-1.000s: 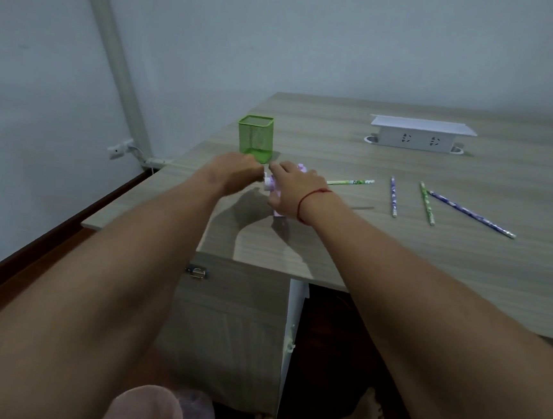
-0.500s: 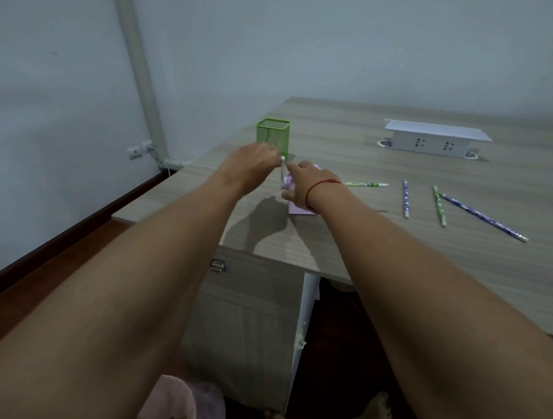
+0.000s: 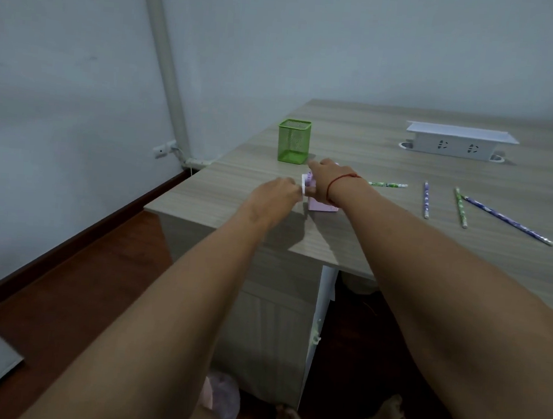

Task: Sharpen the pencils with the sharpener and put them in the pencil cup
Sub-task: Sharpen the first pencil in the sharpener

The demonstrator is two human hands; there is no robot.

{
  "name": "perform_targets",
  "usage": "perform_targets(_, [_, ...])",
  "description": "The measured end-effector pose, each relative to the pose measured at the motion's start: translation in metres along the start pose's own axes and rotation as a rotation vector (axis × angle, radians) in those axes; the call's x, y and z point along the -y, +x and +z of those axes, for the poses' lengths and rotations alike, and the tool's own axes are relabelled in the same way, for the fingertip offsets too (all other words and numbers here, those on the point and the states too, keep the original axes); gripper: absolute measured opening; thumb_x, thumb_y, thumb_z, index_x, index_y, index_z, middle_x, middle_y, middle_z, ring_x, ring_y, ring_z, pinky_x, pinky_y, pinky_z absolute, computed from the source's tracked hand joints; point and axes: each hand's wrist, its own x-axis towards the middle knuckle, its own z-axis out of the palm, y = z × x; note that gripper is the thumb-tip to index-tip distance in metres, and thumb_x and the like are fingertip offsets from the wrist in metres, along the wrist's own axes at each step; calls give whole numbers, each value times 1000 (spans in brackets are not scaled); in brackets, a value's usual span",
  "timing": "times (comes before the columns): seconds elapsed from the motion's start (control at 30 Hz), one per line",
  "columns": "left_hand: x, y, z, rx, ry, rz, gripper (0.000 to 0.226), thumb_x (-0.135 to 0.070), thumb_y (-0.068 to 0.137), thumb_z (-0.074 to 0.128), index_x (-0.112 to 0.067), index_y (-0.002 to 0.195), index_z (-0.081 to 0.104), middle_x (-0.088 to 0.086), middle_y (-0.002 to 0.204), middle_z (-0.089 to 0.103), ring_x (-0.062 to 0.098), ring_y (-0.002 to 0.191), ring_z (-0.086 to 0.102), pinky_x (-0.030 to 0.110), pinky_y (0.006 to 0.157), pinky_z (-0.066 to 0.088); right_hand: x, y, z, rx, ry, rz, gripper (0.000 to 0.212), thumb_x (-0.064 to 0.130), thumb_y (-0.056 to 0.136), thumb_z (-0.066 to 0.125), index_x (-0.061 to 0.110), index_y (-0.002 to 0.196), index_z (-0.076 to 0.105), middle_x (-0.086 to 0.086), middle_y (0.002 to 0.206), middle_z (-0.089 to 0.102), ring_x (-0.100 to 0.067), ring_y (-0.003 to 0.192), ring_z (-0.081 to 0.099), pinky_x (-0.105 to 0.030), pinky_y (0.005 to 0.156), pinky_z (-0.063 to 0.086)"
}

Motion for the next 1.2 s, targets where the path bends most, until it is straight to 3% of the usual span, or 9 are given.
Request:
perform_targets(0.13, [0, 7, 11, 70, 75, -33, 23, -11, 96, 48, -4, 111, 63, 14, 108, 64, 30, 97, 64, 38, 84, 53, -1, 0, -1, 19, -13, -21, 54, 36, 91, 53, 17, 139, 37, -12, 144, 39, -34, 131, 42, -47, 103, 40])
perform_targets(0.3, [3, 11, 27, 124, 70, -45, 19, -16, 93, 55, -8, 107, 65, 11, 107, 66, 24, 94, 66, 35, 84, 55, -2, -1, 3, -7, 11, -37, 48, 34, 92, 49, 17, 137, 39, -11, 144, 39, -34, 129, 43, -46, 103, 41])
perform_targets(0.57, [11, 24, 36, 198, 79, -2, 27, -11, 95, 44, -7, 116, 62, 13, 121, 60, 27, 110, 59, 40, 94, 51, -4, -1, 5, -23, 27, -49, 50, 33, 92, 48, 18, 139, 38, -10, 144, 40, -34, 131, 42, -44, 105, 40])
perform_targets(0.73, [13, 38, 29, 202, -21, -48, 31, -23, 98, 44, -8, 120, 60, 12, 125, 58, 28, 112, 58, 40, 97, 47, -7, -2, 5, -54, 45, -75, 45, 35, 92, 47, 19, 134, 43, -9, 141, 42, -34, 126, 46, -45, 102, 40])
perform_targets(0.83, [16, 43, 27, 205, -64, -49, 33, -24, 97, 45, -6, 121, 59, 15, 122, 61, 32, 110, 58, 40, 93, 46, -7, -3, 6, -58, 56, -79, 46, 35, 91, 48, 19, 133, 44, -10, 140, 43, -35, 125, 47, -44, 101, 41])
perform_targets(1.0, [29, 56, 20, 209, 89, 21, 25, -19, 97, 44, -2, 108, 60, 19, 109, 64, 35, 99, 62, 42, 82, 48, -7, -7, 10, -126, 50, -76, 47, 36, 89, 50, 19, 132, 44, -9, 139, 44, -35, 122, 48, -43, 97, 41])
perform_targets(1.2, [47, 72, -5, 26, 235, 186, 27, -5, 93, 45, -12, 113, 62, 14, 108, 65, 36, 98, 65, 41, 73, 53, -7, -5, 4, -86, 3, -56, 51, 35, 93, 48, 20, 140, 37, -6, 142, 41, -32, 125, 47, -44, 99, 41])
